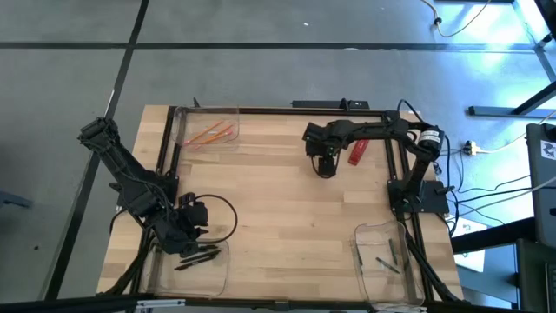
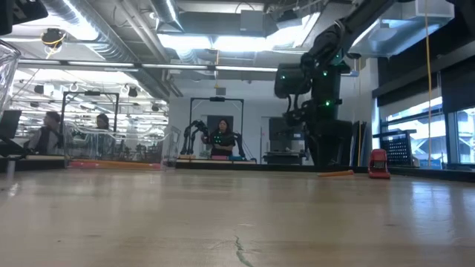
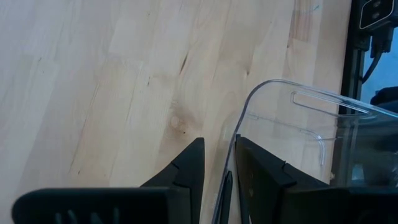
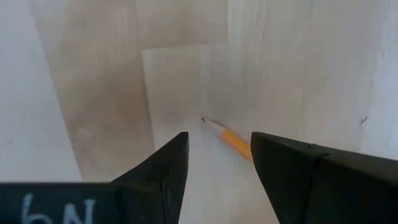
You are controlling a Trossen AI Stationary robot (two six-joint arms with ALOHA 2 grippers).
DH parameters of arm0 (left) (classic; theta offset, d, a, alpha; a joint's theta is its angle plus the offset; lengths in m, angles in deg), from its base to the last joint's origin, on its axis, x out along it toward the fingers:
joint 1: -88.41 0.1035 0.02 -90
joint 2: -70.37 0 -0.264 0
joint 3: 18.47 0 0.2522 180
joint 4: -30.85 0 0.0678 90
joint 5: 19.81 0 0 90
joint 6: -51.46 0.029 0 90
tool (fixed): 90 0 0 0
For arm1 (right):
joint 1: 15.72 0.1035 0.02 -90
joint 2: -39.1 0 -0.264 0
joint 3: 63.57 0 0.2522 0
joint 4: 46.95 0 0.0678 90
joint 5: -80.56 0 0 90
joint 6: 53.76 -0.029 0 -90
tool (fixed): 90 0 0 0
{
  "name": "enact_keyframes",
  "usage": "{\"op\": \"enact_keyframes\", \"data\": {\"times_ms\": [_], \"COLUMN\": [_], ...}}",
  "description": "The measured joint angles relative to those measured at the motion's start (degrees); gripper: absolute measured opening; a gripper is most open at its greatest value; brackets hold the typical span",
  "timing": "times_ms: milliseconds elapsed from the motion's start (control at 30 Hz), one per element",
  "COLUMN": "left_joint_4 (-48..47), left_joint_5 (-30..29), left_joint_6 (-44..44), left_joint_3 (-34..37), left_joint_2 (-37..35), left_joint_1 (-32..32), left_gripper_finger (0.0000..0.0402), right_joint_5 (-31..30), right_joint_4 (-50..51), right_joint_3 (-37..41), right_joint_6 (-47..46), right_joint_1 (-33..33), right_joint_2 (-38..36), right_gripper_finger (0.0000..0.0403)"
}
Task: Sort crayons/erasers/pens/pencils in bins
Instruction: Put the orange pencil into the top transparent bin
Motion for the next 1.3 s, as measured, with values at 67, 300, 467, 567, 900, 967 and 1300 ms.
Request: {"op": "enact_keyframes", "data": {"times_ms": [67,300,467,567,900,967,1300], "left_joint_4": [0.0,0.0,0.0,0.0,0.01,0.01,0.0], "left_joint_5": [0.0,0.0,0.0,0.0,0.0,0.0,0.0], "left_joint_6": [-0.02,-0.04,-0.04,-0.04,-0.07,-0.07,0.0], "left_joint_3": [0.0,0.0,0.0,0.0,0.0,0.0,0.0], "left_joint_2": [0.0,0.0,0.02,0.0,0.01,0.0,0.0], "left_joint_1": [-0.02,-0.01,0.0,-0.01,0.0,0.0,-0.01], "left_gripper_finger": [0.0085,0.0086,0.0086,0.0086,0.0086,0.0086,0.0086], "right_joint_5": [0.0,0.02,0.3,2.12,4.02,4.03,4.11], "right_joint_4": [-0.65,-3.65,-4.77,-5.04,-4.37,-4.35,-4.55], "right_joint_3": [0.62,3.45,4.38,4.44,4.18,4.19,4.31], "right_joint_6": [-0.02,-0.24,-0.28,-0.09,-0.07,-0.04,0.11], "right_joint_1": [-0.28,-1.41,-2.02,-2.64,-3.72,-3.7,-3.65], "right_joint_2": [0.0,0.0,-0.11,-0.11,2.57,2.62,2.64], "right_gripper_finger": [0.0176,0.0176,0.0176,0.0176,0.0148,0.0134,0.008]}}
